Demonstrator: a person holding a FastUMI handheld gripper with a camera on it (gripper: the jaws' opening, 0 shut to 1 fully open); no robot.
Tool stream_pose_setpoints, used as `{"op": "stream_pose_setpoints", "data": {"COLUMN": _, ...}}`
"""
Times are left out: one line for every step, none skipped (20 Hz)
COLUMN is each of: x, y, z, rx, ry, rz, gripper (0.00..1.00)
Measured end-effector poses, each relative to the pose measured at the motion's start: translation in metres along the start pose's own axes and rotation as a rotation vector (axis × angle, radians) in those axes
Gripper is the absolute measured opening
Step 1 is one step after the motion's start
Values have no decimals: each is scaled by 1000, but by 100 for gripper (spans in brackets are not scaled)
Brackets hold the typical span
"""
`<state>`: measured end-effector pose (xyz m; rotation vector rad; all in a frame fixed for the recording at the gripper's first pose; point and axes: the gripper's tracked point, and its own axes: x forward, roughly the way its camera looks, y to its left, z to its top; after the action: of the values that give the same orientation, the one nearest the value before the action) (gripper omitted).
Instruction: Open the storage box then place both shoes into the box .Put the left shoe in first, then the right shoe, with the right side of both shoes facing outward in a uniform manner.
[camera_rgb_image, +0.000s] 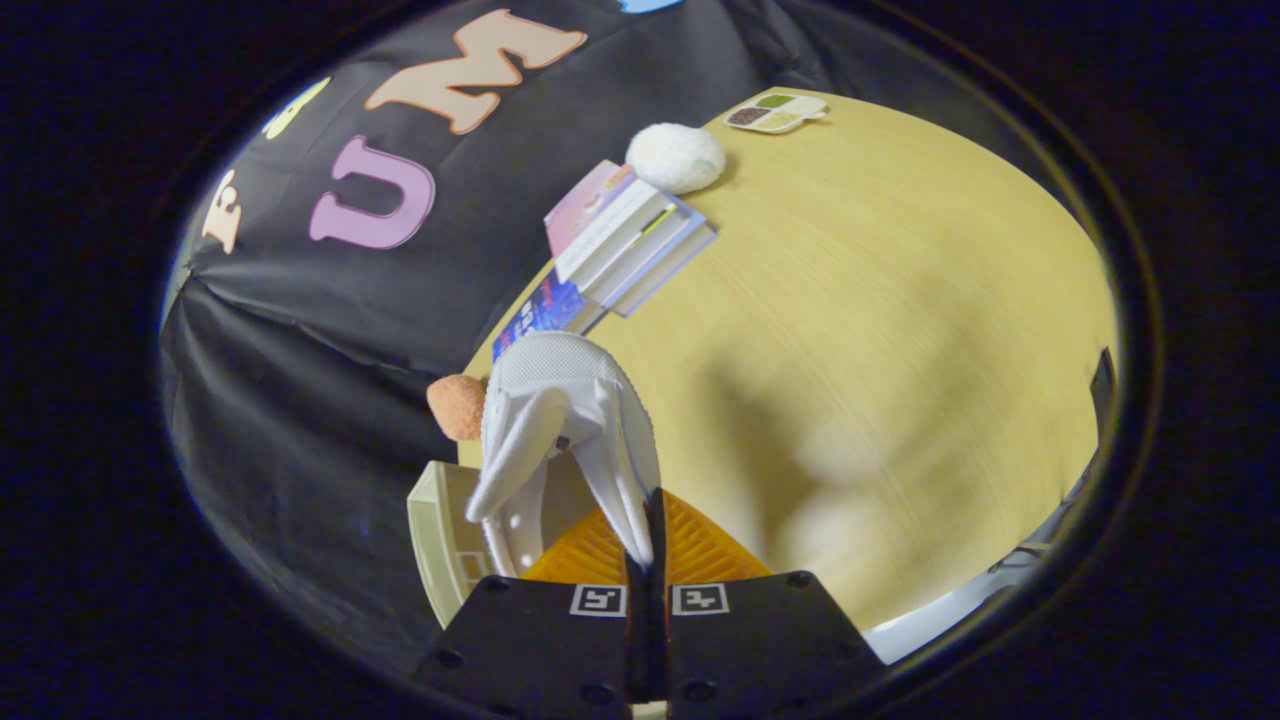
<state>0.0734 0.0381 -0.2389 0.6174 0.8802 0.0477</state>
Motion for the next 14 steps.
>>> {"op": "stream_pose_setpoints", "data": {"x": -4, "y": 21, "z": -4, "rx": -8, "ry": 8, "rz": 30, "gripper": 3}}
{"op": "stream_pose_setpoints", "data": {"x": -6, "y": 41, "z": -10, "rx": -12, "ry": 17, "rz": 62, "gripper": 3}}
{"op": "stream_pose_setpoints", "data": {"x": -8, "y": 61, "z": -18, "rx": -11, "ry": 29, "rz": 89, "gripper": 3}}
{"op": "stream_pose_setpoints", "data": {"x": -9, "y": 78, "z": -25, "rx": -7, "ry": 39, "rz": 109, "gripper": 3}}
{"op": "stream_pose_setpoints", "data": {"x": -9, "y": 95, "z": -34, "rx": -5, "ry": 50, "rz": 125, "gripper": 3}}
{"op": "stream_pose_setpoints", "data": {"x": -8, "y": 113, "z": -43, "rx": -7, "ry": 58, "rz": 138, "gripper": 3}}
{"op": "stream_pose_setpoints", "data": {"x": 0, "y": 132, "z": -56, "rx": -18, "ry": 63, "rz": 147, "gripper": 3}}
{"op": "stream_pose_setpoints", "data": {"x": 4, "y": 143, "z": -65, "rx": -35, "ry": 65, "rz": 149, "gripper": 2}}
{"op": "stream_pose_setpoints", "data": {"x": 9, "y": 152, "z": -73, "rx": -53, "ry": 68, "rz": 140, "gripper": 2}}
{"op": "stream_pose_setpoints", "data": {"x": 14, "y": 158, "z": -82, "rx": -72, "ry": 74, "rz": 128, "gripper": 3}}
{"op": "stream_pose_setpoints", "data": {"x": 19, "y": 166, "z": -92, "rx": -92, "ry": 84, "rz": 122, "gripper": 3}}
{"op": "stream_pose_setpoints", "data": {"x": 23, "y": 174, "z": -102, "rx": -106, "ry": 92, "rz": 121, "gripper": 3}}
{"op": "stream_pose_setpoints", "data": {"x": 28, "y": 182, "z": -111, "rx": -120, "ry": 101, "rz": 122, "gripper": 3}}
{"op": "stream_pose_setpoints", "data": {"x": 33, "y": 187, "z": -118, "rx": -135, "ry": 103, "rz": 119, "gripper": 3}}
